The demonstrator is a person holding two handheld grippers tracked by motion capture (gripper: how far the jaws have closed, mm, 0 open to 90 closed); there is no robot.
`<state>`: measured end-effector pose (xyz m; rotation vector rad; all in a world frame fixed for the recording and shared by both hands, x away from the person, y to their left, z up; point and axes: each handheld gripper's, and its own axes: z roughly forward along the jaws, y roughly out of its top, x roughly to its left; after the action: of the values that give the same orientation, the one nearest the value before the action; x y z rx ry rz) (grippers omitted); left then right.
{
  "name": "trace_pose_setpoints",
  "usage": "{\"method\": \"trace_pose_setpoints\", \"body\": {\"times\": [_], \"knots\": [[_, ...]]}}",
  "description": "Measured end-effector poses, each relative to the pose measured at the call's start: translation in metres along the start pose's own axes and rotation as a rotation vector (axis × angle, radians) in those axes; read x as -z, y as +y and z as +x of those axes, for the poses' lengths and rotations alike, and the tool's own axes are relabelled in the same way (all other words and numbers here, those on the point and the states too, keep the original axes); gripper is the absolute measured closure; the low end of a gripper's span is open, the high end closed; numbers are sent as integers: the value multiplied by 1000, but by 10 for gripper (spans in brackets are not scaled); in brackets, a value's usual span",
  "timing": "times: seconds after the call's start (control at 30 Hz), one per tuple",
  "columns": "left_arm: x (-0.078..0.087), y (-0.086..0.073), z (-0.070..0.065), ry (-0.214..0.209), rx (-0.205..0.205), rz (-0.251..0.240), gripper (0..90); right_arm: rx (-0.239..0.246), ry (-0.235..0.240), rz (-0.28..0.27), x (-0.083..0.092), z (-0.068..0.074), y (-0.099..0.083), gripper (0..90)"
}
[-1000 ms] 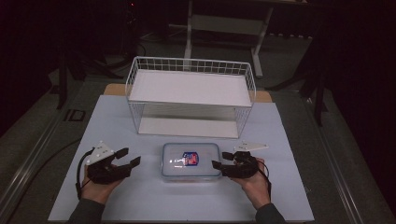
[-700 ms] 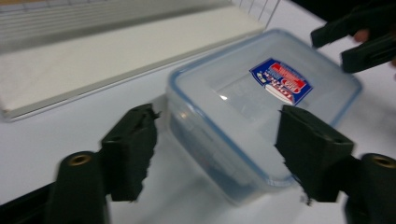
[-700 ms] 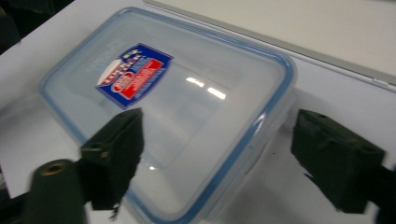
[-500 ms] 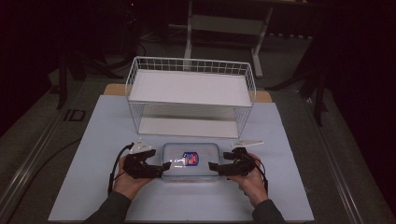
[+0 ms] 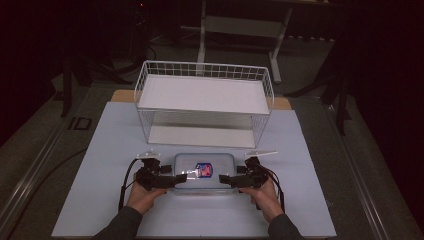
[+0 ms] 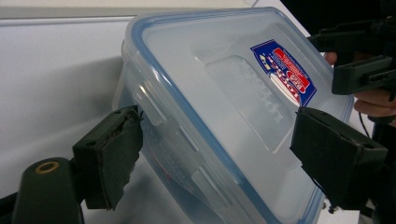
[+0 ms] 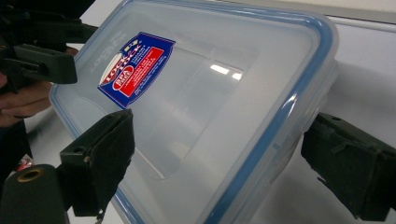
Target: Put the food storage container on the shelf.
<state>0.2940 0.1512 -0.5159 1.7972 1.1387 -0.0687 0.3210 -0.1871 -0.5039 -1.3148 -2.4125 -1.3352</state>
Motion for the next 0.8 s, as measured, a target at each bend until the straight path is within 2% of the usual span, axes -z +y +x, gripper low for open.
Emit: {"method": "trace_pose_setpoints", "body": {"times": [0.07,0.17,0.37,0.43,0.47,0.57,0.6,0.67,0.8], "knots": [[-1,-1,2,-13,20,1,155,-12,9,0,0,-1,0,97],[-5,-2,4,-53,55,14,150,-51,50,7,-4,-5,-2,87],[-4,-2,4,-53,55,19,154,-67,55,13,-4,-6,-2,101],[-2,-2,6,-62,85,16,184,-76,57,13,0,-6,-2,143],[0,-2,6,-62,87,15,203,-82,62,12,1,-6,-3,156],[1,-2,4,-60,80,15,225,-79,67,-1,4,-7,-4,201],[7,-2,-1,-46,44,9,256,-82,73,-13,10,-7,-6,263],[11,-3,-3,-44,28,4,293,-82,83,-28,15,-7,-8,318],[19,-6,-6,-50,22,-12,357,-101,108,-56,22,-8,-13,400]]}}
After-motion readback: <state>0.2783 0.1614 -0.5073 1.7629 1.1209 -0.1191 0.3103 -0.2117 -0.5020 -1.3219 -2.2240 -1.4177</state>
